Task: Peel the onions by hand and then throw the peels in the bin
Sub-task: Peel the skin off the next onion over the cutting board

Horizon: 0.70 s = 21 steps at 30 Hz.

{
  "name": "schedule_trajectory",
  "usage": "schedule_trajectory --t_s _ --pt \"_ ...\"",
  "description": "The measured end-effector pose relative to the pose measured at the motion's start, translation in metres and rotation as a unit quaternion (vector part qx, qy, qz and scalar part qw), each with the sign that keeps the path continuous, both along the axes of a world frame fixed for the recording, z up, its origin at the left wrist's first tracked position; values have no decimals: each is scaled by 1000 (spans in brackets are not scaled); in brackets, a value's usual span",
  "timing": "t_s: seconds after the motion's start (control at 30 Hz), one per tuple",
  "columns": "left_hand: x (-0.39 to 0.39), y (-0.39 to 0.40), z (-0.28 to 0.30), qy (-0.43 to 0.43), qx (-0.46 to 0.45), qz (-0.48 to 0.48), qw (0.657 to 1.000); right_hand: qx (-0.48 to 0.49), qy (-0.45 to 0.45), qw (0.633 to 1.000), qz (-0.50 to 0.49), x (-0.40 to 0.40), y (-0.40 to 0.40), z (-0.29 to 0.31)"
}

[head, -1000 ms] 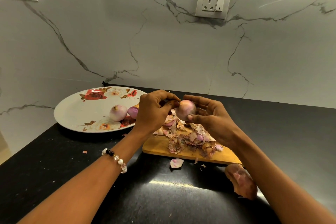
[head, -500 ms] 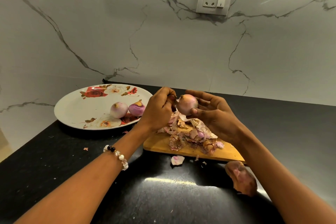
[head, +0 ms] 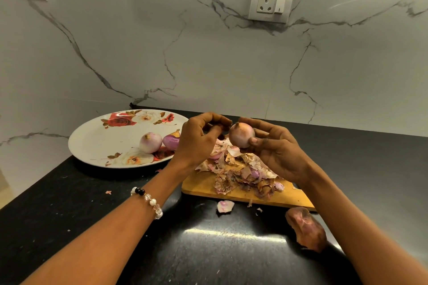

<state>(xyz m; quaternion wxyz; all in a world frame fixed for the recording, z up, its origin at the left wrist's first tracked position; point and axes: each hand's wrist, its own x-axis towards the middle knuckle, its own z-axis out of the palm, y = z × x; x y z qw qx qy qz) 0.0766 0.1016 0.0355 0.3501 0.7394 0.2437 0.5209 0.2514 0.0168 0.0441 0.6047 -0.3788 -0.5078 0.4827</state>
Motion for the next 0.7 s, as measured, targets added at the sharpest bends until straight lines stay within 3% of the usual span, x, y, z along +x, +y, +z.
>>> schedule_trajectory --t_s 0.43,0.7 --pt "-1 4 -2 29 160 60 985 -13 -59 998 -29 -1 0 -3" --pt "-1 5 -3 33 184 75 980 -17 -64 997 -37 -5 0 -4"
